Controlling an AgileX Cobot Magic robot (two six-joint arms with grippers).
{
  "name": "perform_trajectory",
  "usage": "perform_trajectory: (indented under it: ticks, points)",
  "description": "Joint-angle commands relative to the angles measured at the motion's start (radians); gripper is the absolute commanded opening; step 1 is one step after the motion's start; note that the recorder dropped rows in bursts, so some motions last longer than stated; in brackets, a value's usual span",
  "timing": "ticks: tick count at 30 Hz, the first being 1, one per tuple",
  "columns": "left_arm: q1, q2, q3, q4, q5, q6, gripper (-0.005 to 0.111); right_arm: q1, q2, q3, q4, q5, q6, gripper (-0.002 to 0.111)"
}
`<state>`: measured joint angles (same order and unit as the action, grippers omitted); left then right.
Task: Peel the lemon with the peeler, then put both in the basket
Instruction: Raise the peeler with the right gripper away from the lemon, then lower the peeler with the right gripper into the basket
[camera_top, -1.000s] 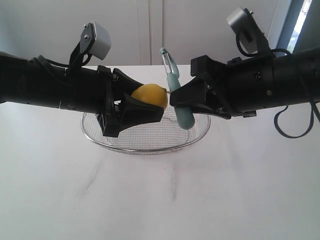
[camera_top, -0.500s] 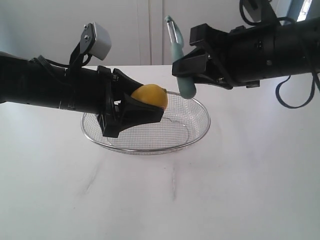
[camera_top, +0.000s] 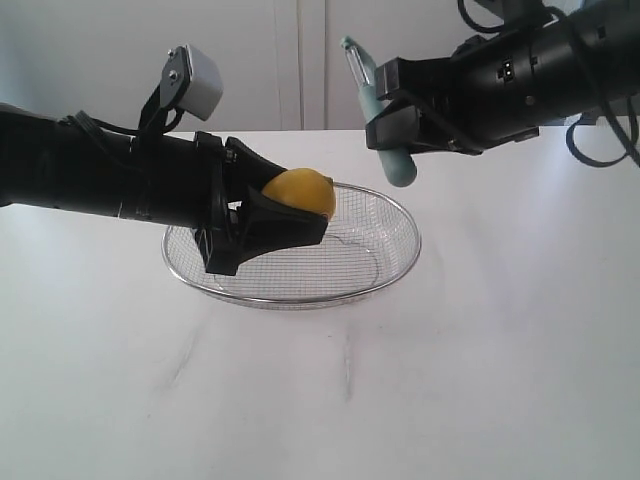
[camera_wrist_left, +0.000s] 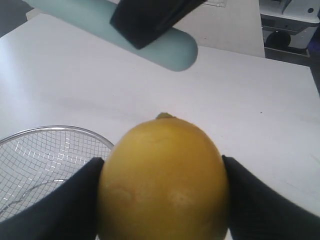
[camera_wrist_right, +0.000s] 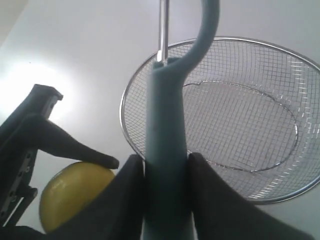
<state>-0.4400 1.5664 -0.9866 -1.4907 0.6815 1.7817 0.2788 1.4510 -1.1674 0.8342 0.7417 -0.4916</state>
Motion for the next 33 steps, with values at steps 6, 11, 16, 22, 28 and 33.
perform_trajectory:
  ticks: [6,11,16,22,28,33]
  points:
    - [-0.001,-0.008,-0.005,-0.018,0.018,-0.007,0.000,0.000,0.118,-0.095,-0.141,0.005,0.082,0.000]
    - [-0.001,-0.008,-0.005,-0.018,0.018,-0.007,0.000,0.000,0.202,-0.163,-0.213,0.050,0.099,0.000]
    - [-0.001,-0.008,-0.005,-0.018,0.018,-0.007,0.000,0.000,0.295,-0.224,-0.280,0.046,0.096,0.000]
    - [-0.001,-0.008,-0.005,-0.018,0.018,-0.007,0.000,0.000,0.382,-0.308,-0.356,0.062,0.074,0.000]
    - [-0.001,-0.008,-0.005,-0.018,0.018,-0.005,0.000,0.065,0.456,-0.354,-0.362,0.050,-0.048,0.000]
    - [-0.001,-0.008,-0.005,-0.018,0.018,-0.005,0.000,0.094,0.496,-0.357,-0.382,-0.026,-0.066,0.000]
